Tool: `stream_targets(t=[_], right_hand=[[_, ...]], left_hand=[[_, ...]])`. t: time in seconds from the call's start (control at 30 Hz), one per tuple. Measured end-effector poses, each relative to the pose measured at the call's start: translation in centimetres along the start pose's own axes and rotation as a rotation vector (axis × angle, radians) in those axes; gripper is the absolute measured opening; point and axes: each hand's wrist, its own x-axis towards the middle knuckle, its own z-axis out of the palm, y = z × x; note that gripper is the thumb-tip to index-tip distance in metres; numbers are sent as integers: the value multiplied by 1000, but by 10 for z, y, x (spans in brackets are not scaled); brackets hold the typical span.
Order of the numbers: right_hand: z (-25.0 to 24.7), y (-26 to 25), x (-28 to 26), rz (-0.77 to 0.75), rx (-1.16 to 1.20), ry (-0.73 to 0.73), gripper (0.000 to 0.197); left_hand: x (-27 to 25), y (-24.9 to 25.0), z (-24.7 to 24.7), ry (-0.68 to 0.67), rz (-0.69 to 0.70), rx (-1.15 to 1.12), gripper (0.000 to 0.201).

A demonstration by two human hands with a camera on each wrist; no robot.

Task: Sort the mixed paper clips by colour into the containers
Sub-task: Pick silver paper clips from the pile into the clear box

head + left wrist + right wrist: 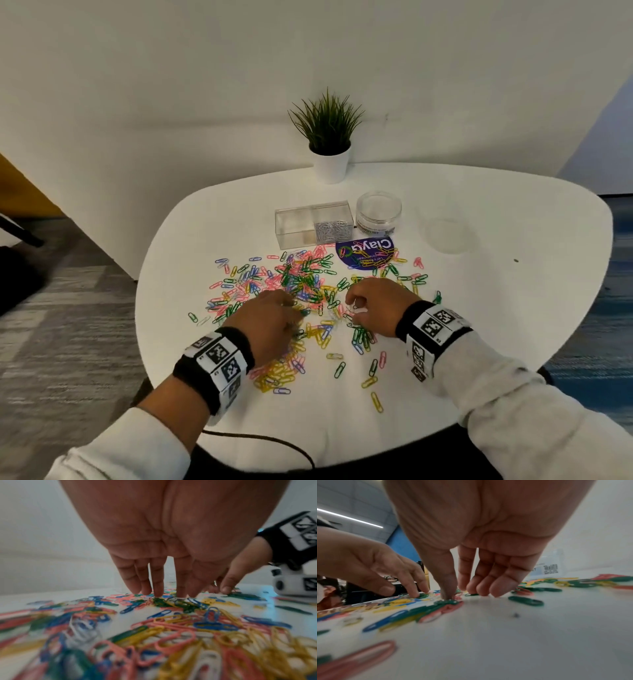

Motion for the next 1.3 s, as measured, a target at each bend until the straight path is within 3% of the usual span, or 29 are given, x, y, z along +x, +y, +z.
stream_targets(t=[0.07, 0.27, 0.53, 0.7, 0.9, 1.03, 1.17, 1.3], right_hand=[[0, 0, 1, 23, 3, 17, 23], [4, -6, 13, 26, -121, 7, 18], [5, -3, 14, -18, -83, 138, 4], [1, -10, 9, -37, -52, -9, 5], [7, -9, 8, -24, -140, -75, 10], [3, -11, 6, -9, -101, -33, 8], [-1, -14, 5, 23, 46, 15, 10], [-1, -12, 4, 18, 46, -51, 12]], left_hand=[[5, 2, 3, 70, -43, -56, 28], [32, 29, 5, 180, 9, -74, 24], [43, 30, 7, 140, 11, -59, 16], [39, 25, 11, 140, 18, -32, 18], [34, 32, 3, 104, -31, -97, 11], [37, 31, 7, 39, 81, -34, 46], [41, 33, 12, 42, 154, 1, 39], [41, 31, 13, 75, 173, -17, 28]])
